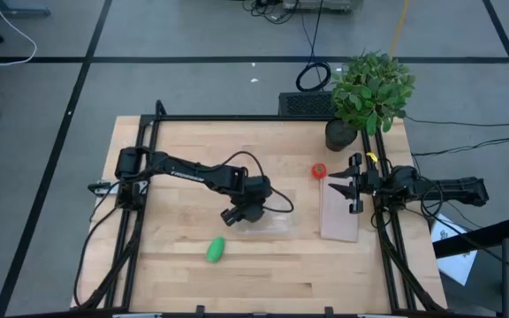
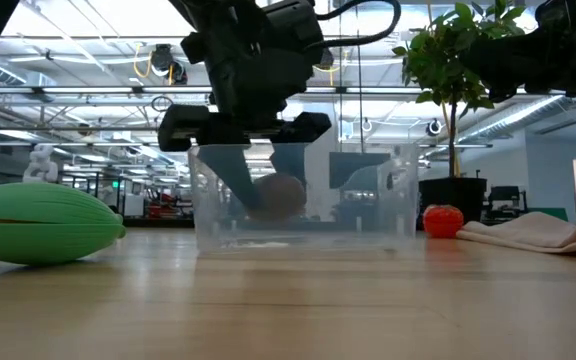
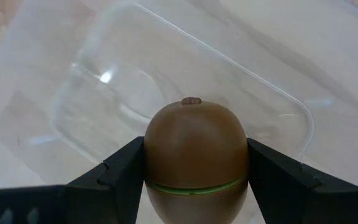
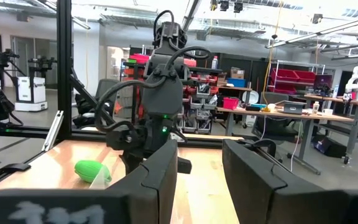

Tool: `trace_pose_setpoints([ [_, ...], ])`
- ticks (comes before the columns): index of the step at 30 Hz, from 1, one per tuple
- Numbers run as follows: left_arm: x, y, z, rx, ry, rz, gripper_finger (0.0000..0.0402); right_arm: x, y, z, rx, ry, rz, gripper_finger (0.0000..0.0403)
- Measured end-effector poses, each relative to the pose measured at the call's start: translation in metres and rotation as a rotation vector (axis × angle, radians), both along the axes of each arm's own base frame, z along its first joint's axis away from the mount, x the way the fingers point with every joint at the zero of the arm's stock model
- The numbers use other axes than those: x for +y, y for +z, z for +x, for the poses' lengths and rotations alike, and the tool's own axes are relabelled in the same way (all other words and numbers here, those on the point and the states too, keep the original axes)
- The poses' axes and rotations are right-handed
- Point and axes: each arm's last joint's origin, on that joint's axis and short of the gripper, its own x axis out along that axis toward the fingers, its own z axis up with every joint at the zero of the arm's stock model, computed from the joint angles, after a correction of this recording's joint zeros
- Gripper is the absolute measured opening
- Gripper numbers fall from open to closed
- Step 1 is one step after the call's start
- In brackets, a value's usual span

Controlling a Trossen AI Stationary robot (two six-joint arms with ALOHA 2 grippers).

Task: Pick and placing Produce into tupperware
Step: Put the kiwi into the transparent bin

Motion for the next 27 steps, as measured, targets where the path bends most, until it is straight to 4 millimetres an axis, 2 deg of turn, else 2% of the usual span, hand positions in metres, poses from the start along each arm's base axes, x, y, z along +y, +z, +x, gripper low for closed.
trace_pose_setpoints([
  [15, 0.0023, 0.0013, 0.0025, -0.028, 0.010, 0.014, 0.0239, 0.0000, 0.0000, 0.0000, 0.000, 0.000, 0.000, 0.0121],
  [22, 0.0014, -0.0011, -0.0036, 0.025, -0.064, 0.013, 0.0239, 0.0000, 0.0000, 0.0000, 0.000, 0.000, 0.000, 0.0121],
  [27, 0.0026, 0.0043, -0.0049, 0.059, -0.104, 0.062, 0.0239, 0.0000, 0.0000, 0.0000, 0.000, 0.000, 0.000, 0.0121],
])
